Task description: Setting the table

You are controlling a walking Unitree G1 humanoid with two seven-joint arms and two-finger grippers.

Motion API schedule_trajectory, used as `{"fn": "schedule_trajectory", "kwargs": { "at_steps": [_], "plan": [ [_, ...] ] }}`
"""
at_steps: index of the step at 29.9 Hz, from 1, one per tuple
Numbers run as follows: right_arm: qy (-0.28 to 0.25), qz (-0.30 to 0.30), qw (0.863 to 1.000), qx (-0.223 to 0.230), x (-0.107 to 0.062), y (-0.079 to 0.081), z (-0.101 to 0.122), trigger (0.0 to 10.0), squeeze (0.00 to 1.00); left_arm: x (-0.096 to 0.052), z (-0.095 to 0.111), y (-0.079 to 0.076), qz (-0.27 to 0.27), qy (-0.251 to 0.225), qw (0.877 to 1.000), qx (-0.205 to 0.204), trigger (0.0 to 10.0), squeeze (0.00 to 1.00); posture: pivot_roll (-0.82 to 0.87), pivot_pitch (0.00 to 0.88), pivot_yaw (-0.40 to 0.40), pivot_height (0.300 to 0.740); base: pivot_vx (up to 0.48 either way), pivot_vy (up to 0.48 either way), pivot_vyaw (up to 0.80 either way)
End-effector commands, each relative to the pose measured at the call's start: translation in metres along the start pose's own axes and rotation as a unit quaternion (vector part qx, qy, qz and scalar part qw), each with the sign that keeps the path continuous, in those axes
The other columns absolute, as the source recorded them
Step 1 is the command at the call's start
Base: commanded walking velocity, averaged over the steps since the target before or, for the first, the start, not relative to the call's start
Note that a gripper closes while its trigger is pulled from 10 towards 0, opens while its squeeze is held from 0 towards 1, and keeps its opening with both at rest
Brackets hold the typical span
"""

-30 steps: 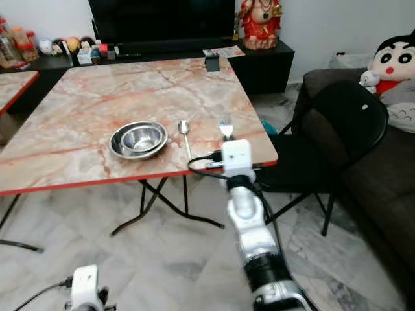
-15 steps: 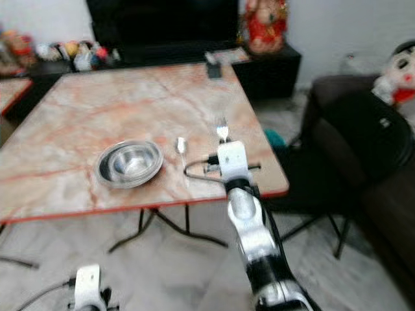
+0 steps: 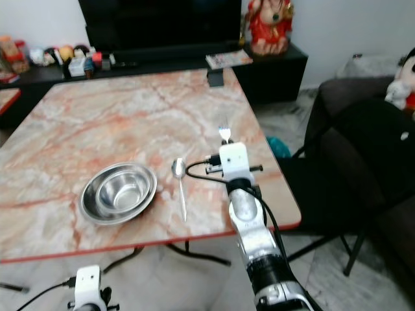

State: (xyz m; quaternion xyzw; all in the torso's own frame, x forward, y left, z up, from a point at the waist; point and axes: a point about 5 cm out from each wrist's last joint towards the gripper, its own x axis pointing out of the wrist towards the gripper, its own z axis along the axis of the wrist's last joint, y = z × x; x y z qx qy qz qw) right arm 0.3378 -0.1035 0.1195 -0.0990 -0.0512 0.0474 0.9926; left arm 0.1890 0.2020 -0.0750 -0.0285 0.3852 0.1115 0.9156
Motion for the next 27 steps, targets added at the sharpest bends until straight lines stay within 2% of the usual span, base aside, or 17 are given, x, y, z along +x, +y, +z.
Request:
{"fn": "schedule_trajectory", "kwargs": {
  "at_steps": [1, 7, 12, 14, 19, 23, 27],
  "plan": [
    [0.0, 0.016, 1.0, 0.004, -0.001, 0.011, 0.003, 10.0, 0.0, -0.001, -0.002, 0.011, 0.017, 0.005, 1.0, 0.005, 10.0, 0.0, -0.04, 0.0, 0.042, 0.709, 0.0, 0.0, 0.0],
    [0.01, 0.016, 1.0, 0.004, -0.005, 0.012, -0.001, 10.0, 0.0, -0.001, -0.002, 0.012, 0.017, 0.003, 1.0, 0.003, 10.0, 0.0, -0.04, 0.0, 0.042, 0.709, 0.0, 0.0, 0.0],
    [0.062, -0.008, 0.998, -0.009, -0.016, 0.005, -0.014, 10.0, 0.0, -0.001, -0.003, 0.014, 0.015, 0.005, 1.0, 0.005, 10.0, 0.0, -0.05, 0.0, 0.052, 0.709, 0.0, 0.0, 0.0],
    [0.081, -0.017, 0.997, -0.01, -0.018, 0.002, -0.017, 10.0, 0.0, -0.001, -0.003, 0.014, 0.014, 0.006, 1.0, 0.006, 10.0, 0.0, -0.05, 0.0, 0.055, 0.709, 0.0, 0.0, 0.0],
    [0.089, -0.021, 0.996, -0.011, -0.018, 0.0, -0.019, 10.0, 0.0, -0.001, -0.003, 0.014, 0.014, 0.007, 1.0, 0.007, 10.0, 0.0, -0.05, 0.0, 0.055, 0.709, 0.0, 0.0, 0.0],
    [0.139, -0.029, 0.99, -0.004, -0.022, -0.005, -0.022, 10.0, 0.0, -0.001, -0.003, 0.016, 0.014, 0.008, 1.0, 0.013, 10.0, 0.0, -0.06, 0.0, 0.066, 0.709, 0.0, 0.0, 0.0],
    [0.159, -0.034, 0.987, 0.0, -0.022, -0.006, -0.025, 10.0, 0.0, -0.001, -0.003, 0.016, 0.013, 0.009, 1.0, 0.015, 10.0, 0.0, -0.06, 0.0, 0.066, 0.709, 0.0, 0.0, 0.0]
  ]
}}
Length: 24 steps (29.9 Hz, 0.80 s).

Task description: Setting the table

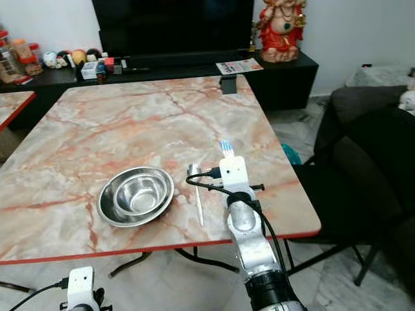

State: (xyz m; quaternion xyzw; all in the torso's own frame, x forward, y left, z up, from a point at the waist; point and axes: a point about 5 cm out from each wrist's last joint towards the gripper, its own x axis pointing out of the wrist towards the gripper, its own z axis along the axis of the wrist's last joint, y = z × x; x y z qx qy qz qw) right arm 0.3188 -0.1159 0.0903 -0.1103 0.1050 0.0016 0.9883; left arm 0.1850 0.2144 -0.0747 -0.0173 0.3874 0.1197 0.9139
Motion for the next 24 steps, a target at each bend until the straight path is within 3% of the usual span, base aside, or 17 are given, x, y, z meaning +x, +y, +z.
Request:
{"fn": "schedule_trajectory", "kwargs": {
  "at_steps": [1, 10, 12, 24],
  "plan": [
    [0.023, 0.0, 1.0, 0.018, 0.0, 0.0, -0.002, 10.0, 0.0, 0.0, -0.002, 0.003, 0.0, 0.009, 1.0, 0.008, 10.0, 0.0, -0.06, 0.0, 0.063, 0.709, 0.0, 0.0, 0.0],
    [0.046, 0.024, 0.998, 0.044, 0.002, 0.007, -0.006, 10.0, 0.0, 0.0, -0.002, 0.002, 0.0, 0.01, 1.0, 0.008, 10.0, 0.0, -0.05, 0.0, 0.06, 0.709, 0.0, 0.0, 0.0],
    [0.032, 0.046, 0.997, 0.052, 0.002, 0.014, 0.002, 10.0, 0.0, 0.0, -0.002, 0.003, 0.002, 0.01, 1.0, 0.008, 10.0, 0.0, -0.05, 0.0, 0.058, 0.709, 0.0, 0.0, 0.0],
    [0.01, 0.057, 0.996, 0.063, 0.005, 0.017, 0.013, 10.0, 0.0, 0.0, -0.001, 0.001, 0.003, 0.009, 1.0, 0.007, 10.0, 0.0, -0.05, 0.0, 0.058, 0.709, 0.0, 0.0, 0.0]
  ]
}}
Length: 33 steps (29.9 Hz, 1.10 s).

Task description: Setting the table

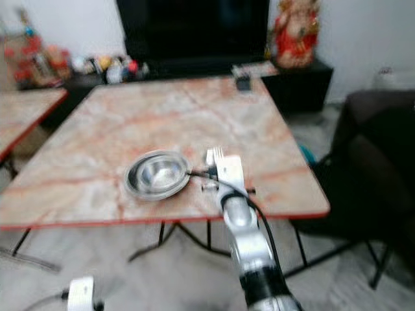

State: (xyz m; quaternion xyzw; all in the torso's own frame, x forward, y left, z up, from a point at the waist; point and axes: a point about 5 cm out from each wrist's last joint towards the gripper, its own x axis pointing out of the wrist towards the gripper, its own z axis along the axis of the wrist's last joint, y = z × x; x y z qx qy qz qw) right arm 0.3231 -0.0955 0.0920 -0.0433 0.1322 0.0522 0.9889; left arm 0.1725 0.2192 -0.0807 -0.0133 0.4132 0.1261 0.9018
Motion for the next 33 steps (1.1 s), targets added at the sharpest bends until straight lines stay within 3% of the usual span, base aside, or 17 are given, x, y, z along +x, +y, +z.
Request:
{"fn": "schedule_trajectory", "kwargs": {
  "at_steps": [1, 9, 14, 33],
  "plan": [
    [-0.011, -0.004, 1.0, 0.002, 0.001, -0.003, 0.006, 10.0, 0.0, 0.003, 0.012, -0.006, -0.006, -0.019, 1.0, 0.003, 10.0, 0.0, -0.05, 0.0, 0.058, 0.709, 0.0, 0.0, 0.0],
    [-0.034, -0.033, 0.999, 0.002, 0.002, -0.012, 0.012, 10.0, 0.0, 0.003, 0.012, -0.006, -0.008, -0.019, 1.0, 0.004, 10.0, 0.0, -0.05, 0.0, 0.06, 0.709, 0.03, 0.0, 0.0],
    [-0.045, -0.05, 0.997, 0.032, 0.004, -0.018, 0.019, 10.0, 0.0, 0.003, 0.012, -0.006, -0.008, -0.02, 1.0, 0.004, 10.0, 0.0, -0.05, 0.0, 0.057, 0.709, 0.28, 0.0, 0.0],
    [-0.049, -0.033, 0.998, 0.005, 0.006, -0.014, 0.019, 10.0, 0.0, 0.003, 0.012, -0.007, -0.008, -0.021, 1.0, 0.001, 10.0, 0.0, -0.05, 0.0, 0.056, 0.709, 0.315, 0.0, -0.1]
  ]
}}
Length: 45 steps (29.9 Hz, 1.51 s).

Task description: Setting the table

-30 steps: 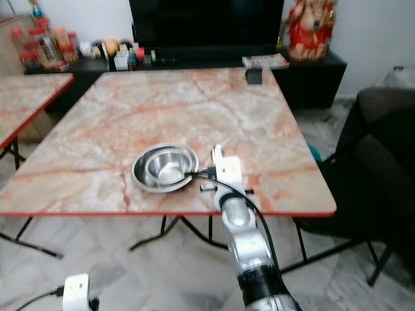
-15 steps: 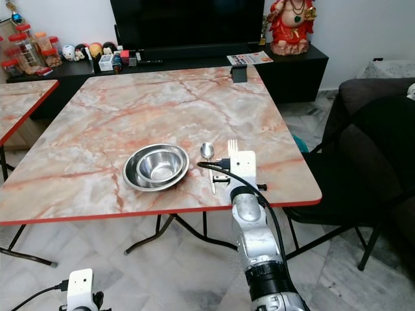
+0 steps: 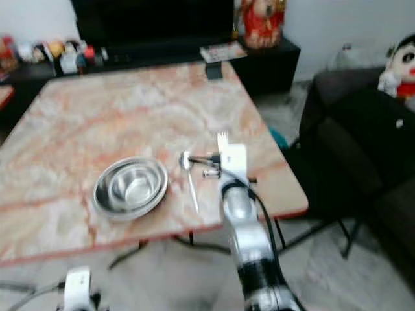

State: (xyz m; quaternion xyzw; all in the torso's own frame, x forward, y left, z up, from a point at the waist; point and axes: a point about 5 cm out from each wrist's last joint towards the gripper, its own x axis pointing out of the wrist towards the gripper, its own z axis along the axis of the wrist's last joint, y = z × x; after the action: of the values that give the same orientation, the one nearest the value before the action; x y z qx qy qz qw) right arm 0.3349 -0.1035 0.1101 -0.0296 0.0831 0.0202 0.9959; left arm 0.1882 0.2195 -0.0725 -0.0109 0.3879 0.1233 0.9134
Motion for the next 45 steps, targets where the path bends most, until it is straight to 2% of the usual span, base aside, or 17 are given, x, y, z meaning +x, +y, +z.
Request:
{"fn": "schedule_trajectory", "kwargs": {
  "at_steps": [1, 3, 6, 10, 18, 26, 34, 45],
  "plan": [
    [-0.001, 0.003, 1.0, -0.015, 0.0, -0.003, -0.001, 10.0, 0.0, -0.001, -0.005, -0.005, -0.005, 0.007, 1.0, 0.001, 10.0, 0.0, -0.05, 0.0, 0.056, 0.709, 0.326, 0.0, 0.0],
    [0.0, 0.008, 1.0, -0.024, 0.0, -0.001, -0.001, 10.0, 0.0, -0.001, -0.004, -0.005, -0.005, 0.007, 1.0, 0.001, 10.0, 0.0, -0.05, 0.0, 0.056, 0.709, 0.322, 0.0, 0.0],
    [0.001, 0.008, 1.0, -0.006, -0.001, 0.0, -0.002, 10.0, 0.0, -0.001, -0.004, -0.004, -0.003, 0.007, 1.0, 0.001, 10.0, 0.0, -0.05, 0.0, 0.057, 0.709, 0.092, 0.0, 0.14],
    [0.008, 0.007, 1.0, -0.016, -0.003, 0.0, -0.005, 10.0, 0.0, -0.001, -0.004, -0.004, -0.004, 0.005, 1.0, -0.001, 10.0, 0.0, -0.05, 0.0, 0.057, 0.709, 0.0, 0.0, 0.0],
    [0.084, -0.005, 0.995, -0.052, -0.015, -0.002, -0.028, 10.0, 0.0, -0.002, -0.006, -0.004, -0.004, 0.007, 1.0, 0.0, 10.0, 0.0, -0.06, 0.0, 0.062, 0.709, 0.0, 0.0, 0.0],
    [0.07, 0.0, 0.997, -0.03, -0.012, 0.0, -0.021, 10.0, 0.0, -0.002, -0.006, -0.002, -0.004, 0.008, 1.0, 0.003, 10.0, 0.0, -0.05, 0.0, 0.065, 0.709, 0.0, 0.0, 0.0],
    [0.064, 0.005, 0.998, -0.026, -0.001, 0.005, -0.016, 10.0, 0.0, -0.001, -0.004, -0.001, 0.001, 0.006, 1.0, 0.003, 10.0, 0.0, -0.05, 0.0, 0.065, 0.709, 0.0, 0.0, 0.0],
    [0.058, 0.049, 0.997, -0.028, 0.007, 0.019, -0.019, 10.0, 0.0, -0.001, -0.004, -0.001, 0.003, 0.007, 1.0, 0.001, 10.0, 0.0, -0.04, 0.0, 0.062, 0.709, 0.0, 0.0, 0.0]
  ]
}}
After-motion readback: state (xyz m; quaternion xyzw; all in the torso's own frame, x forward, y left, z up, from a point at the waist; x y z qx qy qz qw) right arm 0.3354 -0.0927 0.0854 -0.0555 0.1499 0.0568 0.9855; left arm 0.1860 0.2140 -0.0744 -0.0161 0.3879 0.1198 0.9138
